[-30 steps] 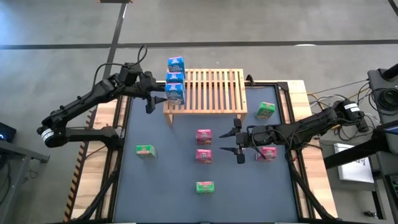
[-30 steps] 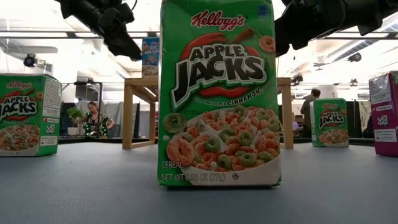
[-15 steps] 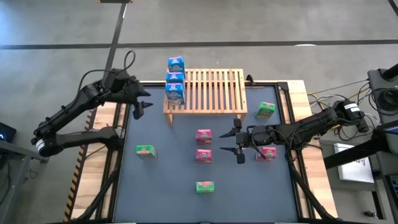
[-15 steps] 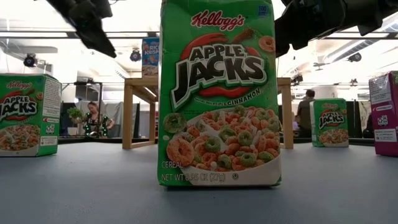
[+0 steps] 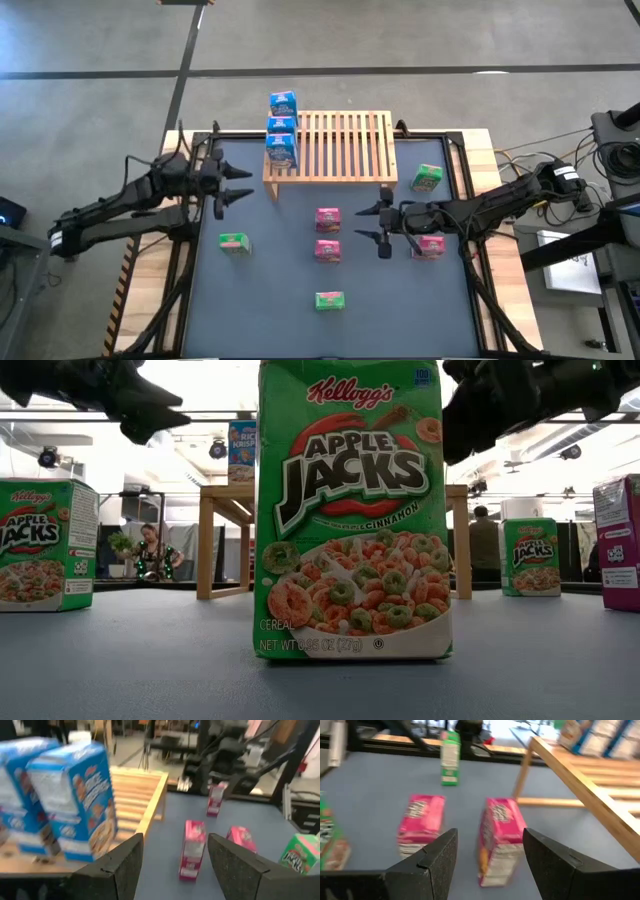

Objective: Stack cereal on shelf
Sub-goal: Put the top pink cereal box on the shelf

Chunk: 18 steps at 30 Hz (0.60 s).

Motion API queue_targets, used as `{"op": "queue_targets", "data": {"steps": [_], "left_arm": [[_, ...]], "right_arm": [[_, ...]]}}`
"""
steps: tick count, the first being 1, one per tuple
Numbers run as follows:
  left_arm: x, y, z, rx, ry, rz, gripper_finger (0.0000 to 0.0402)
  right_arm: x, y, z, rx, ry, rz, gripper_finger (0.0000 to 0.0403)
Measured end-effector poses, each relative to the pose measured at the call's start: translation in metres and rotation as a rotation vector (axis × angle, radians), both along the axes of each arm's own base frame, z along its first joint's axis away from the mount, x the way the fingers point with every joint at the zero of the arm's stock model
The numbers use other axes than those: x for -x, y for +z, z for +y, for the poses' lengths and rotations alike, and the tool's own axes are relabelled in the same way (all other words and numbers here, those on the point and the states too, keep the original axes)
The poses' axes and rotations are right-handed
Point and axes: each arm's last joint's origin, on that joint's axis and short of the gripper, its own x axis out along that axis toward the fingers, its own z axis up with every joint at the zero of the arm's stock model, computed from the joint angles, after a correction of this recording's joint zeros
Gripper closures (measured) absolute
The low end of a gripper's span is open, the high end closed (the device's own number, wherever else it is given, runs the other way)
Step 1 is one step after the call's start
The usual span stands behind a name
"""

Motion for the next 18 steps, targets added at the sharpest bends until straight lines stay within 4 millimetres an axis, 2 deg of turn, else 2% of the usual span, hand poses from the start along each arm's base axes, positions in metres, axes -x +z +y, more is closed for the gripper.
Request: {"op": "queue_targets", "data": {"steps": [8,18], "left_arm": [[-0.014,-0.017,-0.021,-0.049,-0.042,-0.107,0.0196],[-0.026,-0.036,-0.029,-0.055,-0.080,-0.149,0.0196]], "right_arm": [[-0.001,-0.006,-0.006,-0.087,-0.019,-0.015,0.0188],[-0.030,-0.038,-0.024,-0.090,-0.025,0.054,0.0188]]}}
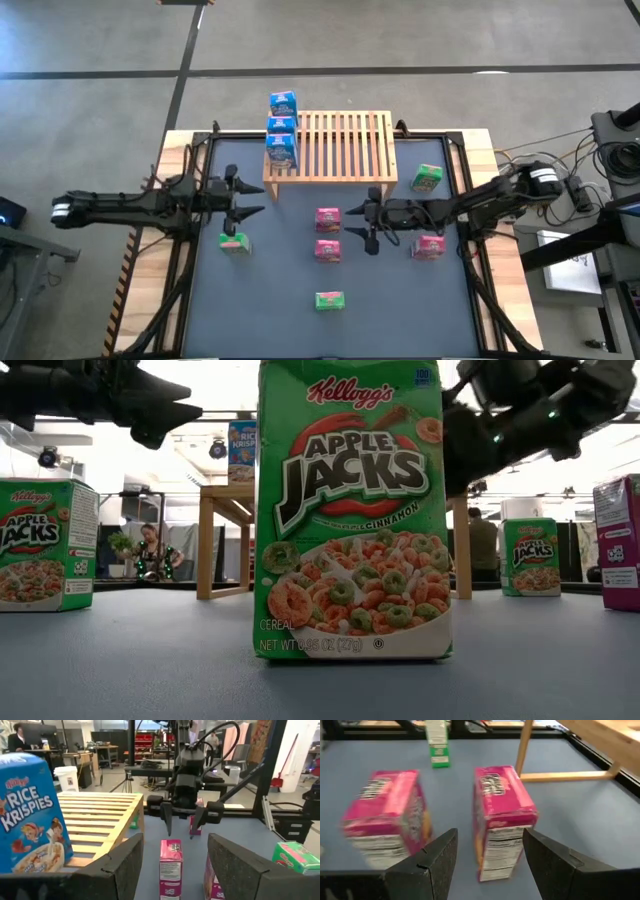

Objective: Stack cereal on shelf
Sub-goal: Put the top pink cereal box on the shelf

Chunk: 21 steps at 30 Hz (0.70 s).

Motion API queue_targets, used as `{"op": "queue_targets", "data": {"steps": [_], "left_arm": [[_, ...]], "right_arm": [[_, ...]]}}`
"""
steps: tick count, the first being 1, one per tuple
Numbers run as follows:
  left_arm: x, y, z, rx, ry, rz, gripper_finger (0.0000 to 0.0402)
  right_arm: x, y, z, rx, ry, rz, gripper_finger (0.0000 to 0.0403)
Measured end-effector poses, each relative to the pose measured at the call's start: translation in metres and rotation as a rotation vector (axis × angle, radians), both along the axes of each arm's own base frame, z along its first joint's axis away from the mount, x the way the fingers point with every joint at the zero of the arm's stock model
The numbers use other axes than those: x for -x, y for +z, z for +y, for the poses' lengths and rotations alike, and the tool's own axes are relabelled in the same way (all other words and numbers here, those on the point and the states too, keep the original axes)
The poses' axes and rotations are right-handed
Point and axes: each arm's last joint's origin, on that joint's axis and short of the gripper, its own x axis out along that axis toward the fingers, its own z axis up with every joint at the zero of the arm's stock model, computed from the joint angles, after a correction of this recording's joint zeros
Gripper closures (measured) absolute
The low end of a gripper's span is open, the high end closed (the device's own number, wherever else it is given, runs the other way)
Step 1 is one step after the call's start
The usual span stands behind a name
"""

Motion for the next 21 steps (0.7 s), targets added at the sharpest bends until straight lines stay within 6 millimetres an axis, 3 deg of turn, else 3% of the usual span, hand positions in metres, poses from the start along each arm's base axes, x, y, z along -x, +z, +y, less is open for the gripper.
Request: {"op": "queue_targets", "data": {"steps": [15,21], "left_arm": [[-0.012,-0.012,0.001,0.007,0.001,0.090,0.0196],[-0.017,-0.014,0.001,-0.017,-0.001,0.093,0.0196]], "right_arm": [[-0.009,-0.005,-0.027,-0.123,0.045,-0.038,0.0187],[-0.009,-0.005,-0.027,-0.130,0.046,-0.037,0.0150]]}}
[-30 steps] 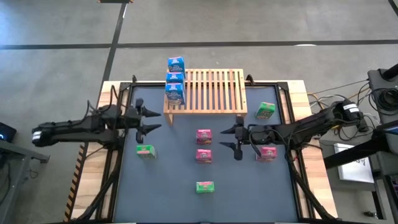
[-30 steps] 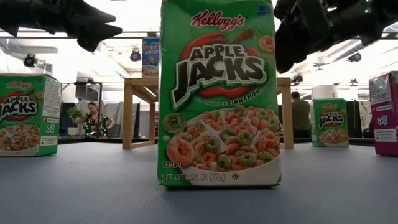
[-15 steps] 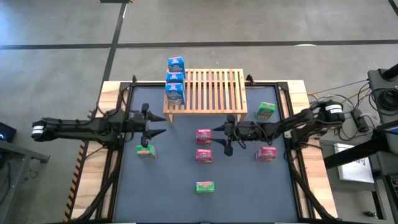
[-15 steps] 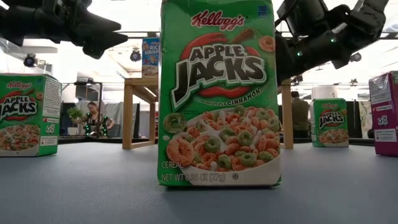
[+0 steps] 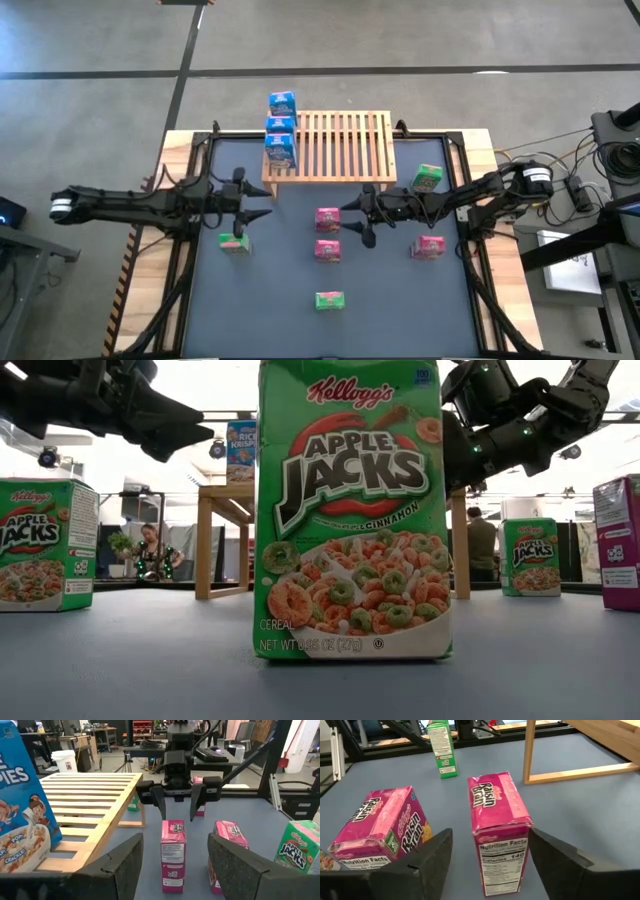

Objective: Stack cereal on shelf
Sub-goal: Put the top pink cereal box on the shelf

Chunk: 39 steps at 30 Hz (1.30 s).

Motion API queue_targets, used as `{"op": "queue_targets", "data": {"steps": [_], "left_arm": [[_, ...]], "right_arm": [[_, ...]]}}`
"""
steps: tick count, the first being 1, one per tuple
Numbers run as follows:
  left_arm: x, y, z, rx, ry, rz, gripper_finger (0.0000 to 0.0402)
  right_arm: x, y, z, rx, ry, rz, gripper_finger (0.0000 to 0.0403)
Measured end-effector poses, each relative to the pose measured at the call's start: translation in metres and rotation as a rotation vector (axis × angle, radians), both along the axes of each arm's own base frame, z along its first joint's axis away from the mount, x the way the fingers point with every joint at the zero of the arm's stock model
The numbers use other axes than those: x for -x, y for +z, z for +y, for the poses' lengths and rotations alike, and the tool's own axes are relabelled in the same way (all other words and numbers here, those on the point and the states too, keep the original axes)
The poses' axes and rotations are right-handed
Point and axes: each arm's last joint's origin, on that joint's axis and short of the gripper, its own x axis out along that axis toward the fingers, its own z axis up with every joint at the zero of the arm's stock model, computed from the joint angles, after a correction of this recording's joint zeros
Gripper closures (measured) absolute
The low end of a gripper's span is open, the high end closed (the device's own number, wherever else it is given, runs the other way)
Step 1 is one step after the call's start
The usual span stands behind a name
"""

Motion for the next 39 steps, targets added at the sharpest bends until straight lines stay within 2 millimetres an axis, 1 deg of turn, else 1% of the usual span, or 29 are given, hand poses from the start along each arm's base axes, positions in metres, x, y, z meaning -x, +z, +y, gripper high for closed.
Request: {"op": "queue_targets", "data": {"steps": [6,10,20,28,39], "left_arm": [[-0.004,-0.003,0.000,0.000,0.000,0.018,0.0196],[-0.005,-0.004,0.000,0.001,0.000,0.022,0.0196],[-0.005,-0.003,0.000,0.000,0.000,0.015,0.0196],[-0.005,-0.003,0.000,0.000,-0.001,0.018,0.0196],[-0.005,-0.004,0.000,0.000,-0.001,0.021,0.0196]], "right_arm": [[0.000,0.000,-0.001,0.003,-0.018,0.001,0.0098],[0.000,0.000,-0.001,0.008,-0.029,0.000,0.0079],[0.000,0.000,0.000,0.021,-0.036,-0.004,0.0077],[0.000,-0.001,0.007,-0.012,-0.038,0.010,0.0077],[0.000,-0.002,0.019,0.021,-0.076,0.017,0.0077]]}}
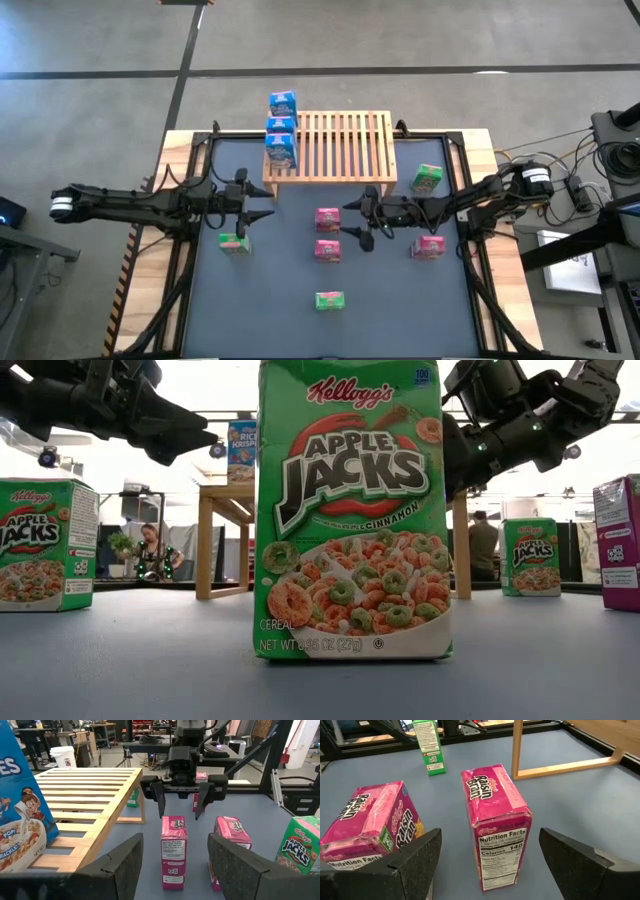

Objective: Stack cereal on shelf
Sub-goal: Put the top pink cereal box on the shelf

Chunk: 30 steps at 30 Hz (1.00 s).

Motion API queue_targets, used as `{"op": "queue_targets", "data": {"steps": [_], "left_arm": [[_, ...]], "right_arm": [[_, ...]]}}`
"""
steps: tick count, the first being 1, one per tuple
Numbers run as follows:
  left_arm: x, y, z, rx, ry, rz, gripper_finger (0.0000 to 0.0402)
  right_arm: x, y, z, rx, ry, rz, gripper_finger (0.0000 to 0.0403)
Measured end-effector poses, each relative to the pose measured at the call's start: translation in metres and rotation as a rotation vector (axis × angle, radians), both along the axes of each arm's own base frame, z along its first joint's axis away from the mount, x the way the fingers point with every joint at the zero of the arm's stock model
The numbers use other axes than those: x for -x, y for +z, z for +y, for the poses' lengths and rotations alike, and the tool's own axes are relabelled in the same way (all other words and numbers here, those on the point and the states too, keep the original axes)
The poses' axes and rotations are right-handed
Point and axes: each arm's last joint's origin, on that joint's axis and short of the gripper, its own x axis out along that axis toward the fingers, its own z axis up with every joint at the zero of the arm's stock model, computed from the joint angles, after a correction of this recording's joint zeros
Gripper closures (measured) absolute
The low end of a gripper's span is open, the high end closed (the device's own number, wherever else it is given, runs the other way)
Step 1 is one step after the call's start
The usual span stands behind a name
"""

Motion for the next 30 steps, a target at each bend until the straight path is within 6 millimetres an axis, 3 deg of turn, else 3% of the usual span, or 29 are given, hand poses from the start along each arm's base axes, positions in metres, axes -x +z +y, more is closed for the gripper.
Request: {"op": "queue_targets", "data": {"steps": [10,22,30], "left_arm": [[0.000,-0.001,0.000,0.000,0.000,0.004,0.0196],[-0.001,-0.001,0.000,0.001,0.000,0.010,0.0196],[-0.001,-0.002,0.000,0.001,-0.001,0.012,0.0196]], "right_arm": [[-0.010,0.013,0.015,0.130,-0.035,0.031,0.0077],[-0.028,0.034,0.017,0.199,-0.007,0.088,0.0077],[-0.049,0.022,0.007,0.183,-0.006,0.193,0.0077]]}}
